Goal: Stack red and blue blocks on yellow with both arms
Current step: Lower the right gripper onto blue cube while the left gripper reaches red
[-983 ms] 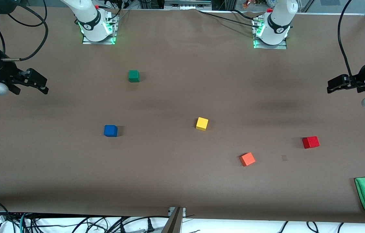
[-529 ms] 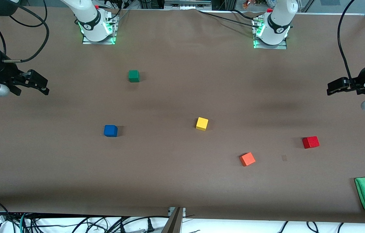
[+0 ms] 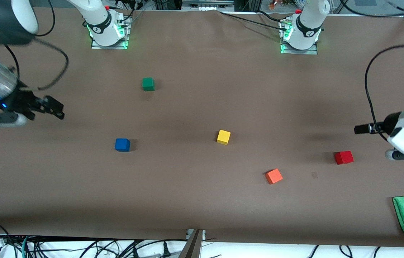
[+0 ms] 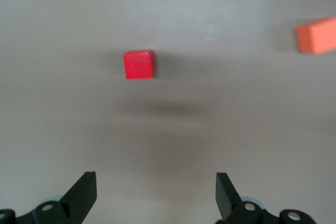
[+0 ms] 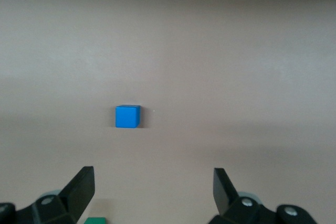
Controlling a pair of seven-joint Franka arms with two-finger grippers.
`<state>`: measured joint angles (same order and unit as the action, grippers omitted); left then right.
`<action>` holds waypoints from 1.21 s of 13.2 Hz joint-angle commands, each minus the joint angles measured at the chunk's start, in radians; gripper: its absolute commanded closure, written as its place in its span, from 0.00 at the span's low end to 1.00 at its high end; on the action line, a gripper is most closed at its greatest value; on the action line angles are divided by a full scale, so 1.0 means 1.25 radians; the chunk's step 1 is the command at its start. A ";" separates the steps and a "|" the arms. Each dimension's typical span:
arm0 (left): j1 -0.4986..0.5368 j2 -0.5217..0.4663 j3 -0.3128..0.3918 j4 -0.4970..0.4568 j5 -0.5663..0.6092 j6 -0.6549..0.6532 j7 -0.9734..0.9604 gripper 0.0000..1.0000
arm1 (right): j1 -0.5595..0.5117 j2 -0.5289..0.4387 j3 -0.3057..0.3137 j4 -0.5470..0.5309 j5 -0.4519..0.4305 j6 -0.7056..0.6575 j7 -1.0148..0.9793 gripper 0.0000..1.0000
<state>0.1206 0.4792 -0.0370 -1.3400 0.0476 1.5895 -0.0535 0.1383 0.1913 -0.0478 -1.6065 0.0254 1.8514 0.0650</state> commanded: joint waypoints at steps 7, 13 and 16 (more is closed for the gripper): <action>0.054 0.109 -0.004 -0.157 0.001 0.364 0.058 0.00 | 0.059 0.249 0.006 0.027 0.008 0.141 0.011 0.00; 0.070 0.137 -0.004 -0.252 0.000 0.510 0.064 0.00 | 0.082 0.387 0.006 0.019 0.079 0.345 0.011 0.00; 0.080 0.155 -0.004 -0.267 0.000 0.553 0.076 0.00 | 0.097 0.386 0.008 -0.033 0.095 0.373 0.037 0.00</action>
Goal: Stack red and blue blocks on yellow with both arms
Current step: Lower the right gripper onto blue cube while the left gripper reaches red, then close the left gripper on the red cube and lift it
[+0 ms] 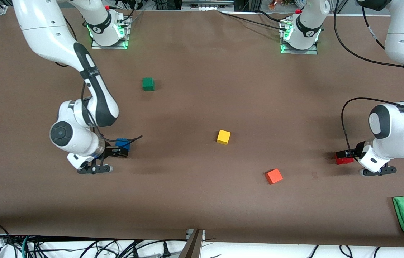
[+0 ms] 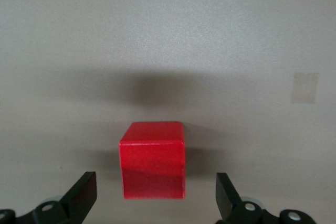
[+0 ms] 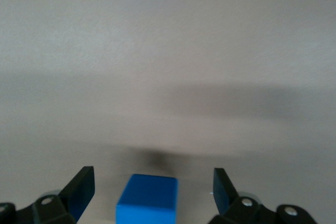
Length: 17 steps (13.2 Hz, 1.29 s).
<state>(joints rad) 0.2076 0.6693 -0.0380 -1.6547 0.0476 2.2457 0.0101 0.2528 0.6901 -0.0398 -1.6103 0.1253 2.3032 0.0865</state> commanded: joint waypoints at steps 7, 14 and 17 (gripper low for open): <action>0.011 0.000 -0.011 -0.024 -0.005 0.049 0.014 0.79 | 0.005 -0.051 0.001 -0.117 0.019 0.019 0.022 0.28; -0.017 -0.081 -0.206 -0.015 0.001 -0.119 -0.115 1.00 | 0.004 -0.069 -0.001 -0.018 0.018 -0.097 0.028 0.75; -0.168 -0.103 -0.236 -0.008 0.006 -0.145 -0.282 1.00 | 0.006 -0.067 -0.001 0.128 0.010 -0.241 0.035 0.75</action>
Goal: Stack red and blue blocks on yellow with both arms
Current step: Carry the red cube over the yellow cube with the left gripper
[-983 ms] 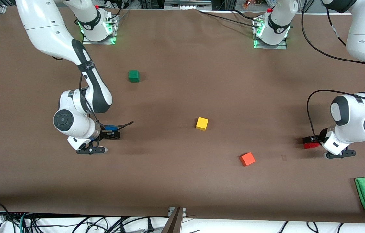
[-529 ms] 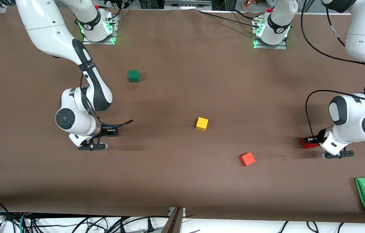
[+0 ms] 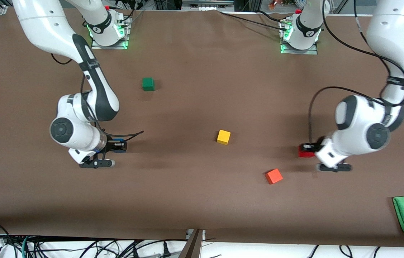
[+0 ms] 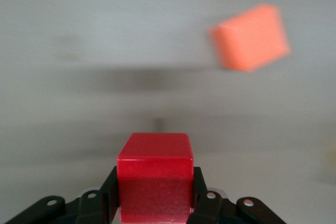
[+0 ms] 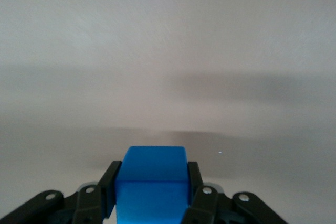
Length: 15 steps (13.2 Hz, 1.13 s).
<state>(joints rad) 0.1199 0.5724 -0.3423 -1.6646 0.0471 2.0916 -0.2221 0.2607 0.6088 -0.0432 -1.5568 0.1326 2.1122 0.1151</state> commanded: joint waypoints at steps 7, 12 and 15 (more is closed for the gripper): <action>-0.387 0.054 0.014 0.104 0.105 -0.022 -0.162 0.91 | 0.004 0.000 0.003 0.328 0.009 -0.298 0.091 0.74; -0.413 0.096 0.015 0.107 0.178 0.096 -0.160 0.91 | 0.031 0.006 0.001 0.337 0.006 -0.294 0.141 0.74; -0.414 0.103 0.015 0.107 0.191 0.098 -0.160 0.91 | 0.033 0.006 0.001 0.339 0.006 -0.287 0.155 0.74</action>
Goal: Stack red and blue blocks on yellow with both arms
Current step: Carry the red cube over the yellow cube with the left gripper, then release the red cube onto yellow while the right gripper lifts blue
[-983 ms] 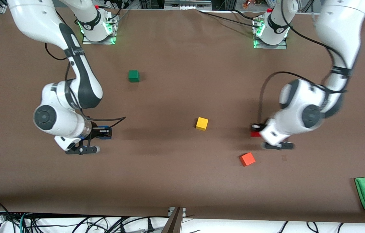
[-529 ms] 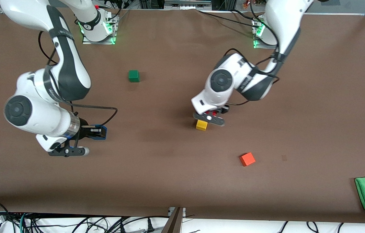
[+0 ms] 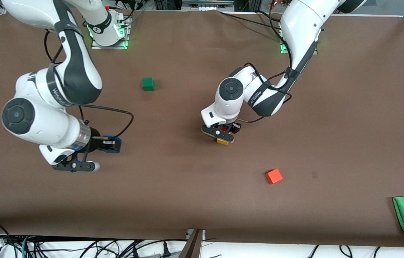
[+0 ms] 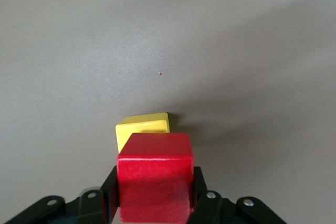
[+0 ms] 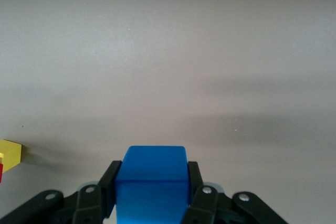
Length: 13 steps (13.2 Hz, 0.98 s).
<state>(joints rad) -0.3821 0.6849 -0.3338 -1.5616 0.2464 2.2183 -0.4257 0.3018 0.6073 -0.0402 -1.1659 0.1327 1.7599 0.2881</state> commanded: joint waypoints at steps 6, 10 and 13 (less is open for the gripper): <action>-0.011 0.023 0.007 0.017 0.045 -0.005 -0.002 0.86 | 0.010 0.008 0.000 0.026 0.006 -0.005 0.040 0.74; 0.017 0.004 0.012 0.061 0.037 -0.045 0.001 0.00 | 0.011 0.008 0.000 0.026 0.006 -0.004 0.042 0.74; 0.056 -0.030 0.004 0.182 0.031 -0.201 0.003 0.00 | 0.032 0.008 0.000 0.027 0.006 0.006 0.085 0.74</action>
<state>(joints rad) -0.3394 0.6857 -0.3177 -1.4277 0.2761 2.0934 -0.4264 0.3232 0.6082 -0.0399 -1.1622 0.1327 1.7662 0.3452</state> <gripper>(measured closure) 0.000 0.454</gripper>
